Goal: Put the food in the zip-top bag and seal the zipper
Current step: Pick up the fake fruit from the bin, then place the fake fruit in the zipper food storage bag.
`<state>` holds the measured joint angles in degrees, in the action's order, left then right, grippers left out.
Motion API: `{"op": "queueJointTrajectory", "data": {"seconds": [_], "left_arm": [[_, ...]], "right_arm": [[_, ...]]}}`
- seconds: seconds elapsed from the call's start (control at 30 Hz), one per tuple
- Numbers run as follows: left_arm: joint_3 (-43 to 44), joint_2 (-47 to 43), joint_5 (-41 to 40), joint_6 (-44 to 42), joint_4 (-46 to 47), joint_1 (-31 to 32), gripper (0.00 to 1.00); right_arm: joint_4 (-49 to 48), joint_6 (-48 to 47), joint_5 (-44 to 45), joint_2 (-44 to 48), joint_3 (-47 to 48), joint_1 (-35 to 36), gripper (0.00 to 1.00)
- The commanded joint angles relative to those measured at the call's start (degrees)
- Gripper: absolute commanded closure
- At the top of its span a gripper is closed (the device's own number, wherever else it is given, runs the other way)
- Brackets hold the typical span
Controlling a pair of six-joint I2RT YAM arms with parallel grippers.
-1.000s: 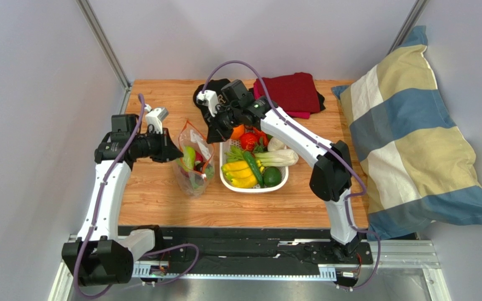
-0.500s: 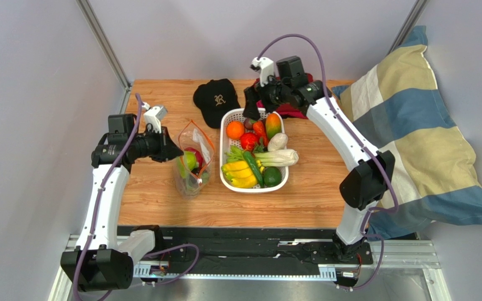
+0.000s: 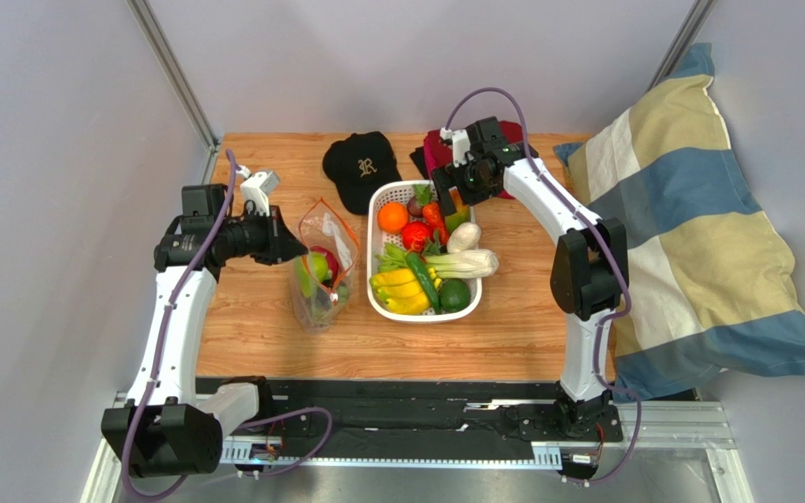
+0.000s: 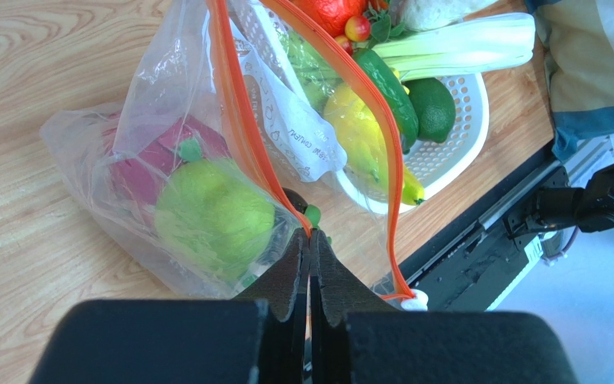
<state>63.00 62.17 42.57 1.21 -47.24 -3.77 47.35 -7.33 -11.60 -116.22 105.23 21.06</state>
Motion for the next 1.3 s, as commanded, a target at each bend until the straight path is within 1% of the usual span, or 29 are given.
{"op": "queueJointTrajectory", "data": {"seconds": [0.0,0.03,0.07,0.1,0.13,0.2,0.23,0.4,0.47,0.57,0.6,0.63,0.67,0.7,0.8,0.93,1.0,1.13,1.17,1.27], "left_arm": [[2.56,-0.21,0.5,0.37,1.81,0.08,1.0],[2.65,-0.21,0.5,0.11,1.63,0.17,1.0],[2.65,-0.21,0.5,-0.07,1.45,-0.01,1.0],[2.83,-0.21,0.5,-0.16,0.93,0.08,1.0],[3.0,-0.21,0.5,-0.33,0.84,0.17,1.0],[3.09,-0.3,0.5,-0.42,0.66,0.17,1.0],[3.09,-0.3,0.59,-0.25,0.66,0.08,1.0],[3.09,-0.21,0.85,-0.07,0.75,0.08,1.0],[3.09,-0.21,1.03,0.1,0.92,0.08,1.0],[2.74,-0.12,1.64,0.89,1.1,0.17,1.0],[2.74,-0.03,1.82,1.16,1.36,0.08,1.0],[2.57,-0.12,1.99,1.68,1.45,0.08,1.0],[2.56,-0.12,2.08,1.95,1.63,0.17,1.0],[2.65,-0.03,2.26,2.21,1.98,0.08,1.0],[3.0,-0.21,2.61,2.92,2.07,0.08,1.0],[3.09,-0.65,2.96,3.44,2.24,0.08,1.0],[2.92,-0.65,3.22,3.71,2.51,0.17,1.0],[2.56,-0.82,4.62,5.02,3.03,0.17,1.0],[2.48,-0.91,4.8,5.29,3.3,0.08,1.0],[2.21,-1.0,5.51,5.99,3.82,0.17,1.0]], "right_arm": [[1.25,1.27,-4.05,-0.93,2.96,0.12,0.09],[1.42,1.36,-4.57,-1.37,3.05,0.12,0.12],[1.51,1.36,-4.75,-1.46,3.14,0.04,0.22],[1.6,1.62,-4.75,-1.37,3.14,-0.05,0.27],[1.69,1.79,-4.49,-1.2,3.31,-0.14,0.34],[1.69,1.8,-4.23,0.29,3.49,-0.23,0.39],[1.78,1.8,-3.88,0.99,3.58,-0.4,0.44],[1.78,2.14,-4.66,6.35,4.81,-0.49,0.56],[1.17,3.37,-7.29,7.76,5.6,-0.4,0.61],[-1.47,6.27,-12.47,10.66,6.13,-0.32,0.66],[-2.26,6.97,-14.23,12.32,6.13,-0.23,0.67],[-4.01,8.72,-18.51,13.12,6.04,0.03,0.68],[-5.07,11.09,-20.55,13.82,5.87,0.38,0.69],[-6.21,12.16,-24.4,14.7,5.52,0.91,0.69],[-9.99,16.2,-28.82,16.9,4.99,4.42,0.71],[-14.21,18.14,-29.63,17.52,4.2,12.23,0.71],[-16.49,19.71,-29.36,17.09,2.44,14.53,0.71],[-23.95,19.38,-25.95,15.59,-0.2,20.41,0.71],[-24.67,18.85,-25.59,14.89,-0.11,21.3,0.7],[-22.66,16.21,-23.65,10.68,3.04,24.2,0.71]]}}
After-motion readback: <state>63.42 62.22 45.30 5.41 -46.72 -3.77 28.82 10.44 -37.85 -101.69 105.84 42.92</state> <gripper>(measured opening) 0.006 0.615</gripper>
